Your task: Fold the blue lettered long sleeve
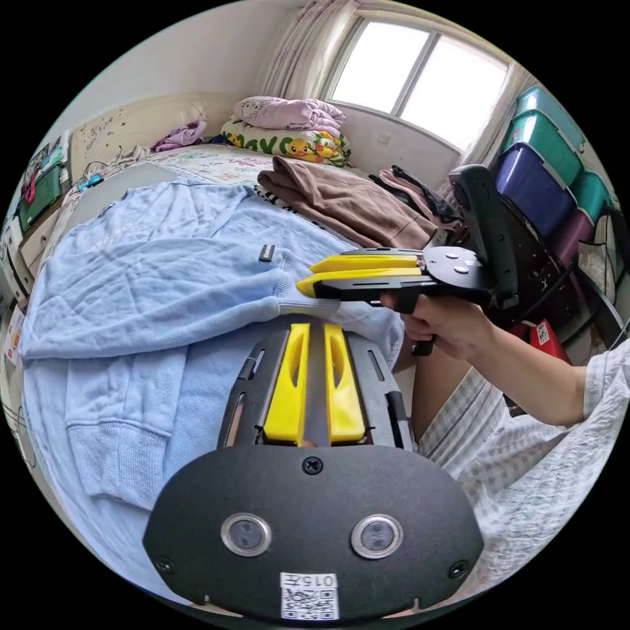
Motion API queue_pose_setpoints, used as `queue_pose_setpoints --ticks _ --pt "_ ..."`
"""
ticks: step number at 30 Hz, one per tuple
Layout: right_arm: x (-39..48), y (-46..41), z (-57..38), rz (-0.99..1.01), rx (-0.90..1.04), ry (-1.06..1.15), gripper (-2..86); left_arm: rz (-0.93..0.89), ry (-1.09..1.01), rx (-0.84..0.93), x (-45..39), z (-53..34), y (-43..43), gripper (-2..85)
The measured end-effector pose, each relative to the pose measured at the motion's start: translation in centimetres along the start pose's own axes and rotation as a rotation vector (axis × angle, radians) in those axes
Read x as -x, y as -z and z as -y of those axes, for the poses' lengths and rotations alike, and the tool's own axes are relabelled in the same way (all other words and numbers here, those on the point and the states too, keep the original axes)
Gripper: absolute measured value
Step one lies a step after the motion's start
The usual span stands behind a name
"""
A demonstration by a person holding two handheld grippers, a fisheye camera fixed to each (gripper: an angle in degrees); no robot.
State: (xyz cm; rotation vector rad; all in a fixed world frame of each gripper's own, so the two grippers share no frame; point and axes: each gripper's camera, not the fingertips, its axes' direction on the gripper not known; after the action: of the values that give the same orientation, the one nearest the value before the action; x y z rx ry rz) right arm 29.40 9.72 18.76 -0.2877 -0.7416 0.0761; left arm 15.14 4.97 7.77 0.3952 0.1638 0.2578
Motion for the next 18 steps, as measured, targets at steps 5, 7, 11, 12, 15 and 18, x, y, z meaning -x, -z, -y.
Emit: queue_pose_setpoints --ticks 5,7,11,12,15,18 --pt "-1.1 0.4 -0.5 -0.009 -0.024 0.014 8.9 0.021 0.011 0.001 -0.4 -0.3 0.4 -0.2" --pt "-1.6 0.7 -0.6 -0.007 -0.033 0.009 8.8 0.035 0.028 -0.003 -0.7 -0.5 0.7 -0.6" --pt "-4.2 1.8 -0.4 0.066 -0.047 -0.03 7.7 0.055 0.051 -0.01 -1.1 -0.9 1.2 -0.8" --pt "-5.4 2.2 -0.2 0.101 -0.037 -0.053 7.0 0.057 0.056 -0.01 -1.2 -1.1 1.4 -0.8" --pt "-8.0 3.3 0.0 0.169 -0.03 -0.086 4.2 0.054 0.067 -0.01 -1.2 -1.5 2.0 -0.8" --pt "-10.1 4.3 -0.3 0.176 -0.042 -0.103 0.1 0.047 0.089 -0.008 -1.2 -2.2 2.7 -0.7"
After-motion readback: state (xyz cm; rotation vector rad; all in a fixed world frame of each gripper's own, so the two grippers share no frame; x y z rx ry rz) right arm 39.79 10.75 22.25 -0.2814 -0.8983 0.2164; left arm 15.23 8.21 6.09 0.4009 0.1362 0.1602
